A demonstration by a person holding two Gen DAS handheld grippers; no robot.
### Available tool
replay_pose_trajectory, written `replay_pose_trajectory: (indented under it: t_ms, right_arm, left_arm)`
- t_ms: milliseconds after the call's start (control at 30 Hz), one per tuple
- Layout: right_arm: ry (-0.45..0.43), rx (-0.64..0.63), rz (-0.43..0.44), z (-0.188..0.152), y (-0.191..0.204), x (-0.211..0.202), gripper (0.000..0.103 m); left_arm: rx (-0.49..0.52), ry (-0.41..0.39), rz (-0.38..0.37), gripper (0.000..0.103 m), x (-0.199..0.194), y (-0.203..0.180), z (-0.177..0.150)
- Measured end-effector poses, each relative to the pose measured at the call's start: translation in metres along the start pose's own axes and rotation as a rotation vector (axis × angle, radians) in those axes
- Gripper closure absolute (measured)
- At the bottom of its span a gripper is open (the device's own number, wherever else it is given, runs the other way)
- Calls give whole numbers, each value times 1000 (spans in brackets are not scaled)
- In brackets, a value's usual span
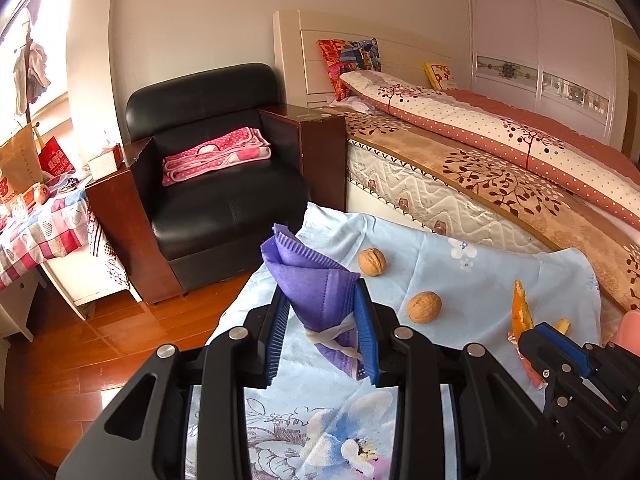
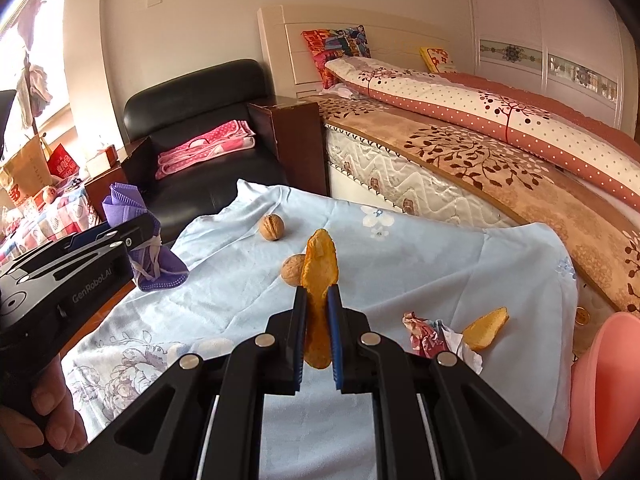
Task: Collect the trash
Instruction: 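Carry the mask and bread crust over the pink bucket with both tools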
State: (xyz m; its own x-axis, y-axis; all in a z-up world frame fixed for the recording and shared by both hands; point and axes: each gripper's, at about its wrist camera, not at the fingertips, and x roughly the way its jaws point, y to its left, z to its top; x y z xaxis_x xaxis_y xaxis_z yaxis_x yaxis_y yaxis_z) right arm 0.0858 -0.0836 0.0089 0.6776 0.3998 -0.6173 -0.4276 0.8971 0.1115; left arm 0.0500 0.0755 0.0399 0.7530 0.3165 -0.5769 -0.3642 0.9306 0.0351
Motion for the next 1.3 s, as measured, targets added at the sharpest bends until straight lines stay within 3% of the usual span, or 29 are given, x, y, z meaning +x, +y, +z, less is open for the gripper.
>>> replay_pose_trajectory:
  t_ms: [1300]
  right_arm:
    - [22,-1,-15,-9,2,-2,93]
  left_arm:
    - [-7,5,-18,71,0,5,-8]
